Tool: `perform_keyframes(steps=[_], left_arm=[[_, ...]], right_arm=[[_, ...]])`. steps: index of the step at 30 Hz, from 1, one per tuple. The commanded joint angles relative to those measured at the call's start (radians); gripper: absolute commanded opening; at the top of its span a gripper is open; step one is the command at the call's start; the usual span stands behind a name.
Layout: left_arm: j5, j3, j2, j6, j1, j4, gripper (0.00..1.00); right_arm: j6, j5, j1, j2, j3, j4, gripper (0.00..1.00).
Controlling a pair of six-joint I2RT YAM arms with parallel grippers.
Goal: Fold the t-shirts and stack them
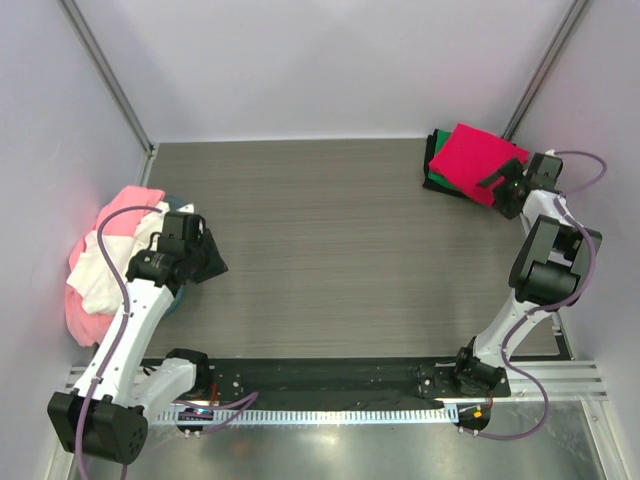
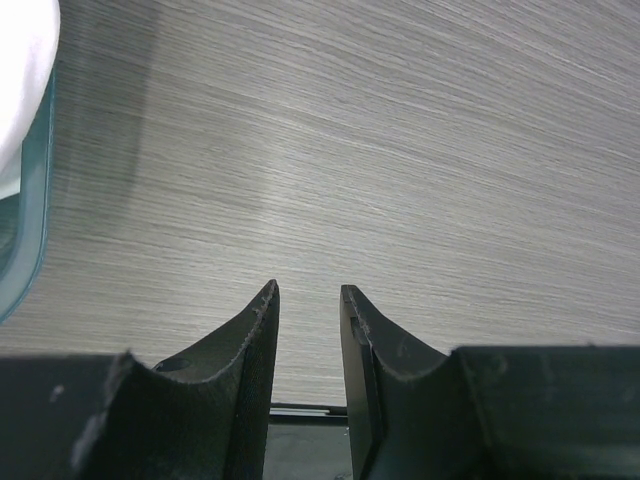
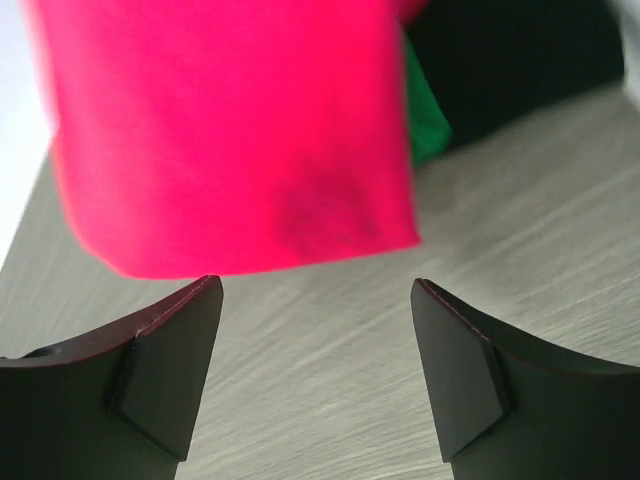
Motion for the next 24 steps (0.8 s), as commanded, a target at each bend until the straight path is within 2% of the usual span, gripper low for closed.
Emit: perform_keyframes(steps=[1, 9, 11, 12, 13, 15, 16, 20, 21, 24], left_arm=[[-0.007, 0.003, -0.016, -0.006, 0.005, 0.019, 0.32], [-0.007, 0.003, -0.012, -0.006, 0.005, 0.019, 0.32], [-0.005, 0.003, -0.009, -0.006, 0.003, 0.019, 0.32], [-0.007, 0.003, -0.009, -0.006, 0.005, 0.018, 0.33], [-0.007, 0.001, -0.007, -0.006, 0.003, 0.019, 0.32], [-0.008, 0.001, -0.004, -0.006, 0.003, 0.019, 0.32], [-0.007, 0.003, -0.004, -0.006, 0.005, 0.018, 0.32], [-0.005, 0.003, -0.001, -0.006, 0.003, 0.018, 0.33], [-0.005, 0.003, 0.001, -0.006, 0.005, 0.019, 0.32], [-0.003, 0.001, -0.001, -0.006, 0.003, 0.019, 0.32]], right_arm=[[0.057, -0.062, -0.011, 0.04, -0.017, 0.087, 0.81], [0.023, -0.056, -0.015, 0.125, 0.018, 0.127, 0.81], [0.023, -0.052, -0.017, 0.143, 0.02, 0.153, 0.76], [0.023, -0.059, -0.017, 0.148, 0.027, 0.161, 0.73], [0.023, -0.06, -0.017, 0.153, 0.031, 0.164, 0.64], [0.02, -0.056, -0.018, 0.154, 0.034, 0.17, 0.56], [0.015, -0.046, -0.02, 0.151, 0.037, 0.177, 0.47], [0.002, -0.017, -0.031, 0.142, 0.066, 0.173, 0.25], [-0.003, -0.01, -0.032, 0.14, 0.086, 0.162, 0.2], [-0.031, 0.036, -0.038, 0.137, 0.141, 0.104, 0.17]])
